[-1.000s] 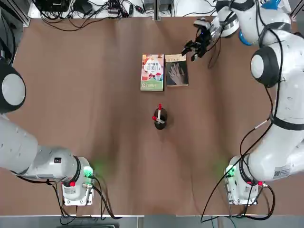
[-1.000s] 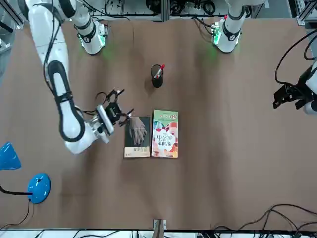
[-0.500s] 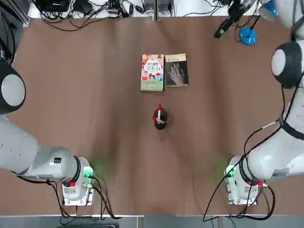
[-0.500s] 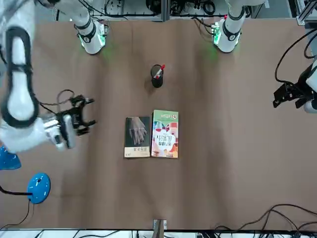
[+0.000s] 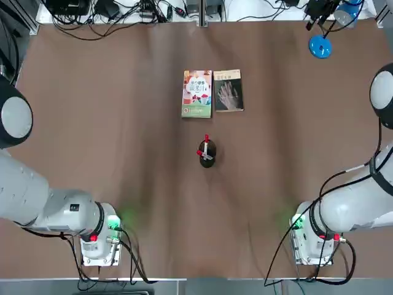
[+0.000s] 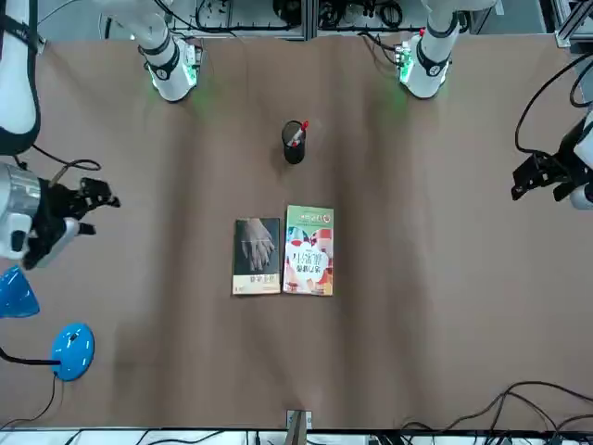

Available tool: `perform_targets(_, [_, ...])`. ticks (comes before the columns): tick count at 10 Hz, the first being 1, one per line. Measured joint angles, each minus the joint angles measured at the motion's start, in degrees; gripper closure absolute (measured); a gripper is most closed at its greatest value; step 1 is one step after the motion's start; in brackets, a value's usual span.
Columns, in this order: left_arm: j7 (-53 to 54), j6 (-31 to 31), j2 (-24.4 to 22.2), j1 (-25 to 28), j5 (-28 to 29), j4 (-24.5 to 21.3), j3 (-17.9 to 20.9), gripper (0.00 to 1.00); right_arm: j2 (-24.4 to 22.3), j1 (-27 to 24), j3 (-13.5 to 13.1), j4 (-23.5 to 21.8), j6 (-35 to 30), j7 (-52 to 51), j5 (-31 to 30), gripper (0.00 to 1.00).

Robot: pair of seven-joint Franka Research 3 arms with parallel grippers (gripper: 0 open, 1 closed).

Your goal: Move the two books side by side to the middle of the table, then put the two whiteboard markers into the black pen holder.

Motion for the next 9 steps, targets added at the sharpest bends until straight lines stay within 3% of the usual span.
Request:
perform_targets(2, [-0.01, 0.00, -0.23, -0.01, 0.00, 0.04, -0.01, 0.04, -0.09, -0.44, -1.23, 0.83, 0.89, 6.30, -2.01, 0.00])
perform_targets(5, [-1.55, 0.00, -0.40, -0.02, 0.00, 0.05, -0.02, 0.04, -2.47, -0.27, -0.83, 2.15, 0.76, 19.61, -7.23, 0.00])
perform_targets(9, [-1.98, -0.05, -0.40, -0.03, -0.01, 0.05, -0.06, 0.04, -5.95, -4.62, 4.83, 2.20, 1.82, 23.50, -11.09, 0.00])
